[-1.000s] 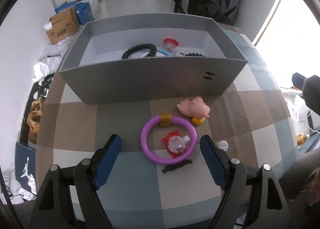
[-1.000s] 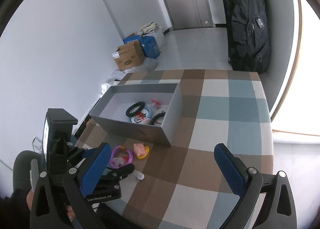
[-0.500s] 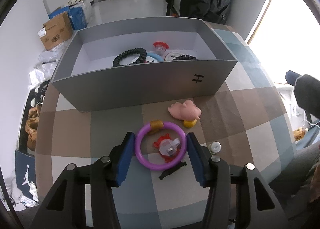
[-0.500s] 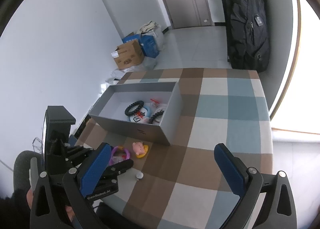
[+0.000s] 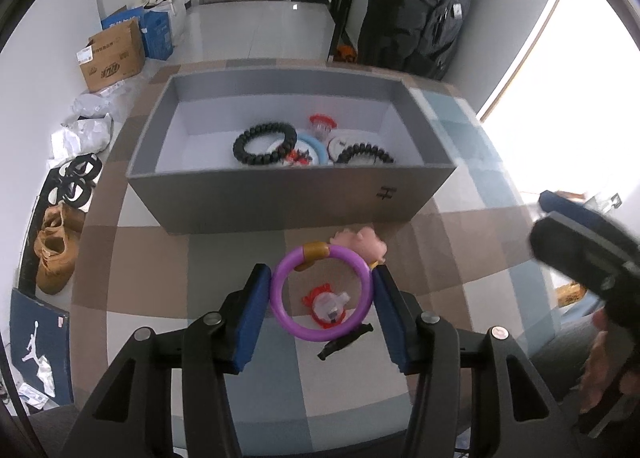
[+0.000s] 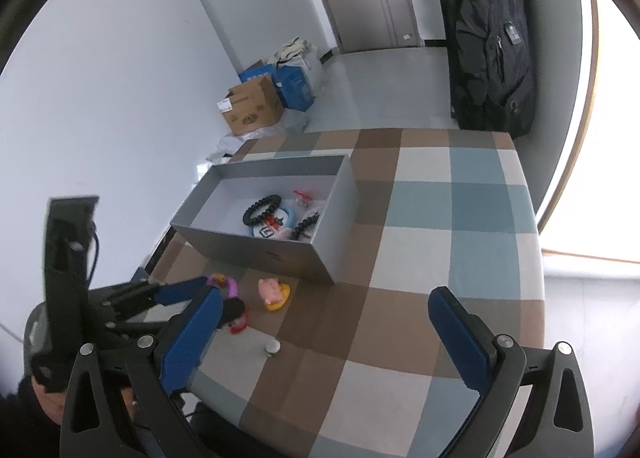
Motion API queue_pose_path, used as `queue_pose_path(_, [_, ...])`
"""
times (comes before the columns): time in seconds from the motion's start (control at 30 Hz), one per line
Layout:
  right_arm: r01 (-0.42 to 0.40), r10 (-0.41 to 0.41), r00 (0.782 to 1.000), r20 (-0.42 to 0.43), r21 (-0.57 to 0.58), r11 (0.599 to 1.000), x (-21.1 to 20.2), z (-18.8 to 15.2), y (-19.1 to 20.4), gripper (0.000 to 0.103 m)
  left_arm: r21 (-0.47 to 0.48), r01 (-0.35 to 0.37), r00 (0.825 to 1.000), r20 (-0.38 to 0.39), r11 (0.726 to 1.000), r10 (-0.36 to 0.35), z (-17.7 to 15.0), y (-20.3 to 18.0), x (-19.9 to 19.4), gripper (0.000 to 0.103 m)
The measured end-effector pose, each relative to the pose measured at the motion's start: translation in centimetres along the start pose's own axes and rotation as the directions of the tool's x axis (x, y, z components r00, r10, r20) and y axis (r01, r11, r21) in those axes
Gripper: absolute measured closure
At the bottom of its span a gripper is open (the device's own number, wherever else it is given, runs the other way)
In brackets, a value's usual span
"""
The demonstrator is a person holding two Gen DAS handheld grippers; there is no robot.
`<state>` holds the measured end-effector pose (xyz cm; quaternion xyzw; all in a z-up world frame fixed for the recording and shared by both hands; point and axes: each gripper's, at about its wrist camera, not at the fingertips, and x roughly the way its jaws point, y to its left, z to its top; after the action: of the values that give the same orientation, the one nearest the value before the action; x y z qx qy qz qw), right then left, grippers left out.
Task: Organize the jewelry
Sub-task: 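Lift the purple ring with the left gripper while the right grasps the small white bead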
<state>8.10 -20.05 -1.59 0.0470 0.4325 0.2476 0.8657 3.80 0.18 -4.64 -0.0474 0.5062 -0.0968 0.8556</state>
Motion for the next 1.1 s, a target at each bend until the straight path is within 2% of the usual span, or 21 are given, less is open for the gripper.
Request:
queue_pose_path(0.17, [0.008, -0.008, 1.000, -0.025, 0.017, 1.000, 0.5, -0.3, -0.5, 0.000, -0.032, 0.037, 0.998, 0.053, 0.999, -0.035, 0.5, 0.4, -1.6, 0.057])
queue_pose_path(0.33, [0.015, -0.014, 0.998, -0.056, 0.016, 1.000, 1.2, -0.8, -0.5, 0.000, -0.093, 0.092, 0.988, 0.130, 0.991, -0.080, 1.2, 1.7, -3.8, 0.057])
queue_pose_path(0.53, [0.034, -0.038, 0.995, -0.097, -0.051, 0.998, 2.4, -1.8, 0.9, 0.003, -0.211, 0.191, 0.972, 0.175, 0.959, -0.155, 2.1, 4.7, -4.8, 0.057])
queue_pose_path(0.7, [0.027, -0.043, 0.991, -0.126, -0.127, 0.992, 3.4, -2.7, 2.4, 0.016, -0.273, 0.257, 0.953, 0.229, 0.927, -0.197, 2.3, 6.2, -5.6, 0.057])
queue_pose_path(0.83, [0.007, -0.033, 0.988, -0.151, -0.170, 0.985, 4.2, -3.3, 3.4, 0.026, -0.262, 0.257, 0.947, 0.262, 0.930, -0.188, 2.4, 6.3, -6.4, 0.057])
queue_pose_path(1.03, [0.029, -0.071, 0.981, -0.180, -0.227, 0.973, 5.5, -4.0, 4.7, 0.053, -0.281, 0.275, 0.945, 0.256, 0.920, -0.204, 2.3, 7.2, -6.2, 0.057])
queue_pose_path(1.1, [0.018, -0.063, 0.980, -0.189, -0.229, 0.973, 5.7, -4.1, 4.9, 0.068, -0.281, 0.274, 0.945, 0.259, 0.920, -0.202, 2.4, 7.4, -6.2, 0.057])
